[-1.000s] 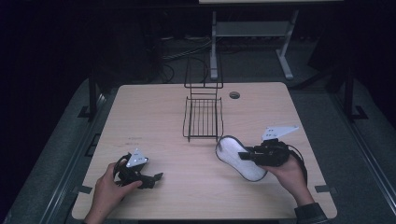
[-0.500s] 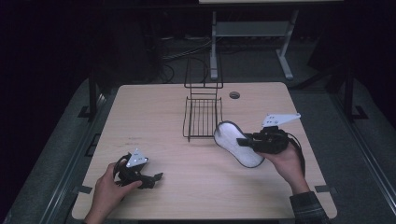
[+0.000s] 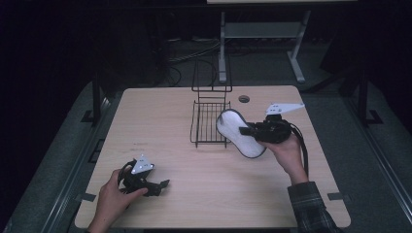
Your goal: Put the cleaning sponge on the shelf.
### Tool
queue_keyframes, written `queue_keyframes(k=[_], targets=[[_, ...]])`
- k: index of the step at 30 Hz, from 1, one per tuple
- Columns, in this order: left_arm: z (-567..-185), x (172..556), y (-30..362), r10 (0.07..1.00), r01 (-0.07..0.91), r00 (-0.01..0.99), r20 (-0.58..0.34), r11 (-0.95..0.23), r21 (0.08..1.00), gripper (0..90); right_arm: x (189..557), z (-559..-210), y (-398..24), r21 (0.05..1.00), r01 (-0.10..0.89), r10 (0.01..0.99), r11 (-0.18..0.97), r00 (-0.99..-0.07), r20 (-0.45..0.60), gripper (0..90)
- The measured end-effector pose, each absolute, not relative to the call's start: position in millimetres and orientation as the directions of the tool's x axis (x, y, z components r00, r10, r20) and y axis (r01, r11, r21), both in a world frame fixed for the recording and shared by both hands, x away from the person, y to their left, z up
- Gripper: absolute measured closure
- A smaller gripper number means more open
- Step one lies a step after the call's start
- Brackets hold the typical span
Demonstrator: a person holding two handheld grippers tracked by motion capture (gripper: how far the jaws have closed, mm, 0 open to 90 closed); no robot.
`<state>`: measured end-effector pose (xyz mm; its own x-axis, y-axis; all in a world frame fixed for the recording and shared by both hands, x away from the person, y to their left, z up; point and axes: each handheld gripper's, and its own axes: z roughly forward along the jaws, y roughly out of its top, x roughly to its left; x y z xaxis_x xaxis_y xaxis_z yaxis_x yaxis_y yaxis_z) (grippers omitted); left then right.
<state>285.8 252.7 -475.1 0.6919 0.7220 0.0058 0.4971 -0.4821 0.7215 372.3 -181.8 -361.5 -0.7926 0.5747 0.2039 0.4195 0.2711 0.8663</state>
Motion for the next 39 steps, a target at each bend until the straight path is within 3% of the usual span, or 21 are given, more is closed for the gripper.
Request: queue_keyframes(k=[39], targets=[[-475,286,253,0.721,0.496,0.693,0.007,-0.484,0.721,12.8,461,-379,-116,0.849,0.479,0.611,0.222,-0.747,0.262,73.0]])
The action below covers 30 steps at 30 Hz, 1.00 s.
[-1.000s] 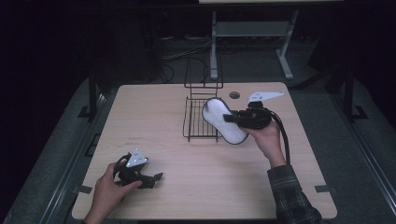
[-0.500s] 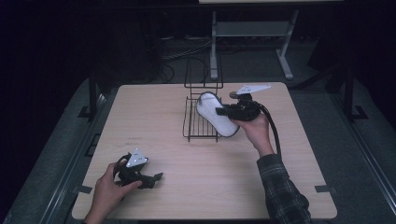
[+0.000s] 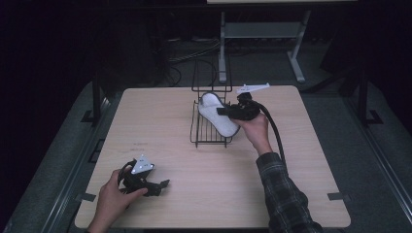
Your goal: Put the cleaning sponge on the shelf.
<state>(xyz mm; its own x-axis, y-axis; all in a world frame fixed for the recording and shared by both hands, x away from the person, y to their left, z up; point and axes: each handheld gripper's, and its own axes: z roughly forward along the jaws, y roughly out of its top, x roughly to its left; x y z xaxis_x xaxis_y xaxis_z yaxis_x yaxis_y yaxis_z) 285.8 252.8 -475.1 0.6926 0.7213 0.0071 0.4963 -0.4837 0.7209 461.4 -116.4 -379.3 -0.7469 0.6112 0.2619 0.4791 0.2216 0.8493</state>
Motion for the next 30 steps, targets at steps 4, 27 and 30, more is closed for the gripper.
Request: queue_keyframes(k=[4,27,30], targets=[[-475,286,253,0.722,0.497,0.692,0.006,-0.482,0.722,12.7,466,-386,-112,0.845,0.487,0.614,0.219,-0.742,0.269,73.0],[-475,286,253,0.722,0.497,0.692,0.006,-0.482,0.722,12.7,484,-415,-102,0.820,0.533,0.644,0.207,-0.705,0.296,69.3],[-475,286,253,0.723,0.498,0.691,0.005,-0.481,0.722,12.7,487,-419,-101,0.818,0.533,0.664,0.217,-0.695,0.277,66.7]])
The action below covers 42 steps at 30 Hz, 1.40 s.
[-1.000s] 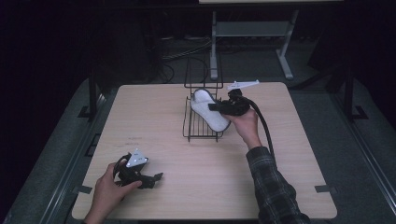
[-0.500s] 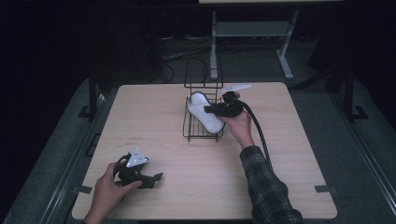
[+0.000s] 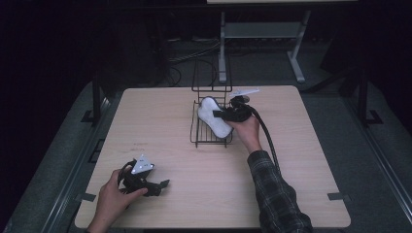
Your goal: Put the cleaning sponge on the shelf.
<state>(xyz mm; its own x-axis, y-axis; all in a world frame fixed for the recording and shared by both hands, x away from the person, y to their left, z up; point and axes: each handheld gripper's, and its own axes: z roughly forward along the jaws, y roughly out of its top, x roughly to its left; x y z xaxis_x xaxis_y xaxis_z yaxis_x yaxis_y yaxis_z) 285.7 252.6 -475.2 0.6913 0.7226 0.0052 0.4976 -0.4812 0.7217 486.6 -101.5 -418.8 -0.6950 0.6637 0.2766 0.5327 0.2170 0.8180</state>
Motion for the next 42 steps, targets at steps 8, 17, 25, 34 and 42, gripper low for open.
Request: queue_keyframes(k=[8,17,25,34,42], targets=[[-475,286,253,0.723,0.498,0.691,0.005,-0.481,0.722,12.7,489,-423,-100,0.811,0.538,0.685,0.228,-0.681,0.259,61.4],[-475,286,253,0.723,0.498,0.691,0.005,-0.481,0.722,12.7,491,-418,-98,0.800,0.537,0.704,0.269,-0.676,0.218,51.3],[-475,286,253,0.722,0.497,0.692,0.006,-0.482,0.722,12.7,488,-408,-111,0.808,0.529,0.722,0.260,-0.662,0.201,49.1],[-475,286,253,0.722,0.497,0.692,0.006,-0.482,0.722,12.7,473,-408,-126,0.786,0.522,0.705,0.332,-0.691,0.161,86.6],[-475,286,253,0.722,0.497,0.692,0.006,-0.482,0.721,12.7,460,-414,-133,0.764,0.528,0.700,0.371,-0.700,0.144,89.5]])
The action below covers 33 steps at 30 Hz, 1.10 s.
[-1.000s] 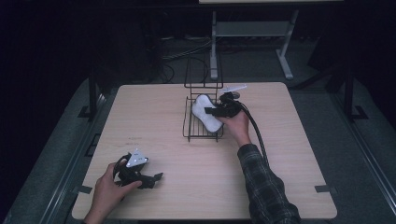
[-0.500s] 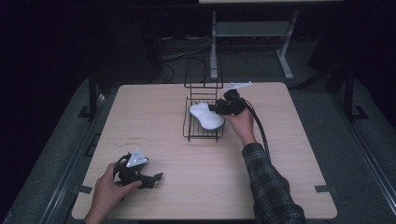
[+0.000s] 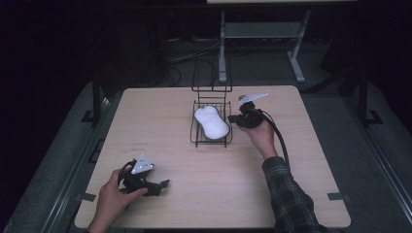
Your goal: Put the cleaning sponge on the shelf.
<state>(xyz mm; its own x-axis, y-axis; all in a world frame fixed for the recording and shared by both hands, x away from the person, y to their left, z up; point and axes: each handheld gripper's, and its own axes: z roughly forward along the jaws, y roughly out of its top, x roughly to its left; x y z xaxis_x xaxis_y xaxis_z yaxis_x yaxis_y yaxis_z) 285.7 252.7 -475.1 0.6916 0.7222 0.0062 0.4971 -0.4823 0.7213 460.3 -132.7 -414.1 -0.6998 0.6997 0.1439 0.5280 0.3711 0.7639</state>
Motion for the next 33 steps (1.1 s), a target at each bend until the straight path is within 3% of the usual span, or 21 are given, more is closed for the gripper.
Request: queue_keyframes(k=[19,33], targets=[[-475,286,253,0.722,0.497,0.691,0.005,-0.481,0.722,12.7,450,-426,-112,0.715,0.507,0.639,0.482,-0.762,0.110,89.4],[-475,286,253,0.722,0.497,0.692,0.006,-0.483,0.721,12.7,445,-427,-96,0.724,0.474,0.595,0.501,-0.796,0.110,89.4]])
